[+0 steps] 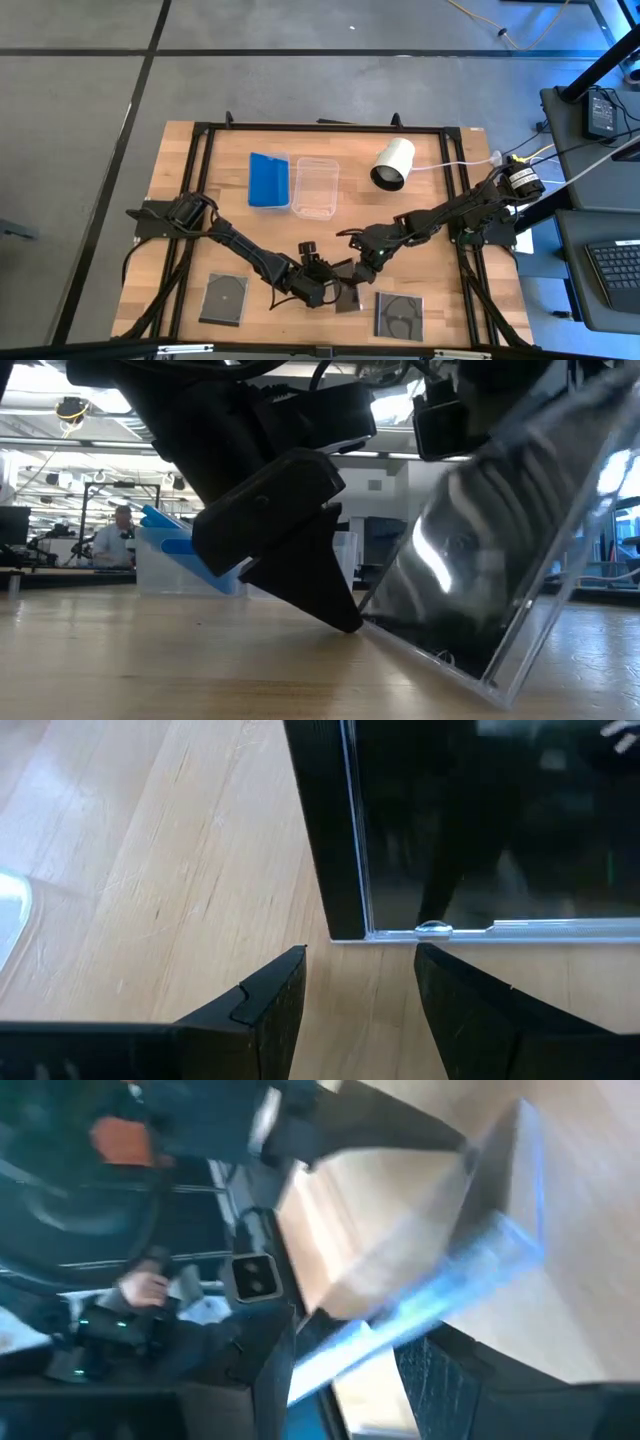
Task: Pick & place jewel cases by type
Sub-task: Put the top black cd case into the right transparent bin
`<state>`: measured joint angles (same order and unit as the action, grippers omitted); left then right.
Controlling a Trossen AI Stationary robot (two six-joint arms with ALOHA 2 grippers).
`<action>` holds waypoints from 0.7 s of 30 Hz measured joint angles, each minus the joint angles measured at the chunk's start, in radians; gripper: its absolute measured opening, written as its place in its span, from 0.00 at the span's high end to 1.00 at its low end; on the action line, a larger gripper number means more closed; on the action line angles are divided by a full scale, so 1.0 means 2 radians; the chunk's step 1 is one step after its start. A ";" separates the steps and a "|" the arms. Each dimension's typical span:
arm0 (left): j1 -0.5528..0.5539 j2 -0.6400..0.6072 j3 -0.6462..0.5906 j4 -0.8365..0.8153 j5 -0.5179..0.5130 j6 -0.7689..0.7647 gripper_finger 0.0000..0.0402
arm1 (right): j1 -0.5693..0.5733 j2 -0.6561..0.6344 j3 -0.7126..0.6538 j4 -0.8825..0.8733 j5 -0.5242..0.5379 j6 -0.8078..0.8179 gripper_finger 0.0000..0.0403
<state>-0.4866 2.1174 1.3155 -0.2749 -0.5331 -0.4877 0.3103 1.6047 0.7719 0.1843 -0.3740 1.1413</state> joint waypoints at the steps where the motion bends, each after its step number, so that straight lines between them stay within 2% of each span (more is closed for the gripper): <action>1: -0.001 0.000 0.000 0.000 -0.001 0.000 0.54 | 0.000 0.000 0.000 -0.011 0.002 -0.006 0.59; 7: -0.002 0.000 0.000 -0.001 -0.003 -0.002 0.54 | 0.000 0.000 0.000 -0.063 0.034 -0.029 0.59; 21: -0.002 0.001 0.000 0.003 -0.006 -0.003 0.54 | 0.000 0.000 0.000 -0.065 0.095 -0.113 0.59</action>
<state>-0.4911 2.1184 1.3148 -0.2691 -0.5446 -0.4938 0.3100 1.6047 0.7719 0.0547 -0.1842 0.9143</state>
